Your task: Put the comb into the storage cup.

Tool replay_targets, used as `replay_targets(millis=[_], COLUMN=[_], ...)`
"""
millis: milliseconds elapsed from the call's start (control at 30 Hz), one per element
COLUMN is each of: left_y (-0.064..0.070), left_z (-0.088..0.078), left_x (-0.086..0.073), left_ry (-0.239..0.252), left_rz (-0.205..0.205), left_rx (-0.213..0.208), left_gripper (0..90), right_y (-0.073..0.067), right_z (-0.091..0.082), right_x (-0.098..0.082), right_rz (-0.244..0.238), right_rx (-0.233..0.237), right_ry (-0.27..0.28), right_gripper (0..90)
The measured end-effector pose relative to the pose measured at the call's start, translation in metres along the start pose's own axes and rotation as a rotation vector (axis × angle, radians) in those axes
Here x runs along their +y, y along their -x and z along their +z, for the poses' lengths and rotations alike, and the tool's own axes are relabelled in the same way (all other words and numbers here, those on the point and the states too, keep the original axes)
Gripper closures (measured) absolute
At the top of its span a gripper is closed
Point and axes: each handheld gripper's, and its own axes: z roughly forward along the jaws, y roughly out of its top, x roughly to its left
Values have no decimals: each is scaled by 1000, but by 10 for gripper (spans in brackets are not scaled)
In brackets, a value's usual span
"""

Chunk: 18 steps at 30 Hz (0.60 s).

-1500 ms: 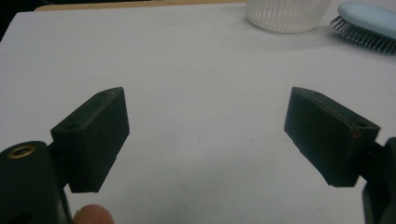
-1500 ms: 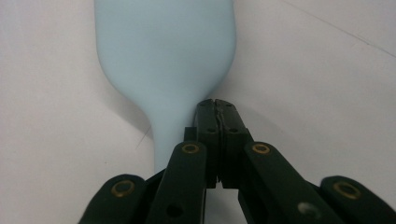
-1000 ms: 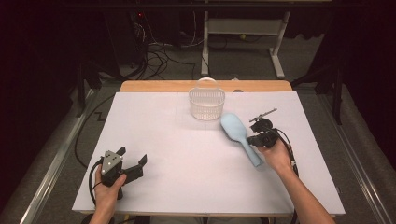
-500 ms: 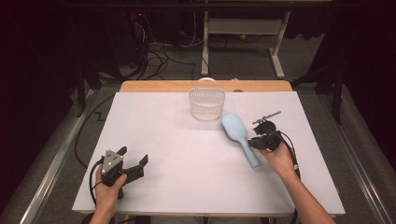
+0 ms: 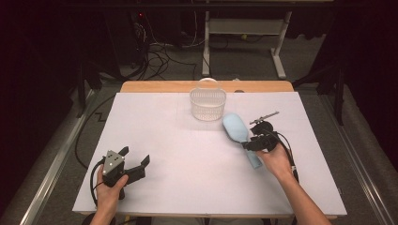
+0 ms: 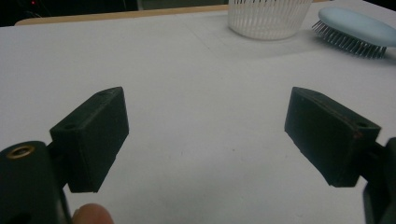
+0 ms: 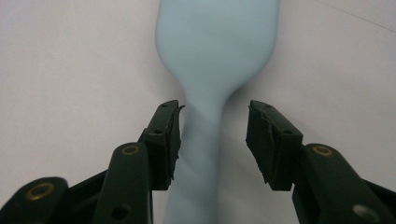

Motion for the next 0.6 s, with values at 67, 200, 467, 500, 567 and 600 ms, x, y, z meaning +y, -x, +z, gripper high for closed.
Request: replay_targets(millis=[67, 200, 467, 500, 567, 600], left_y=[0, -1, -1, -1, -1, -2], left_z=[0, 0, 0, 0, -1, -1], left_x=[0, 1, 1, 1, 1, 1], left_ry=[-2, 2, -7, -9, -9, -9], left_rz=[-7, -19, -22, -20, -18, -20], left_rx=[-1, -2, -5, -12, -7, -4], left_gripper=[147, 149, 153, 162, 162, 163], right_y=[-2, -6, -6, -6, -6, -6], right_z=[2, 12, 27, 29, 30, 30], right_x=[1, 6, 11, 11, 11, 12], right_rz=[-5, -4, 3, 9, 5, 0], right_rx=[-3, -18, -42, -43, -49, -59], right_ry=[-6, -30, -65, -72, -74, -75], right_gripper=[528, 515, 541, 547, 564, 587])
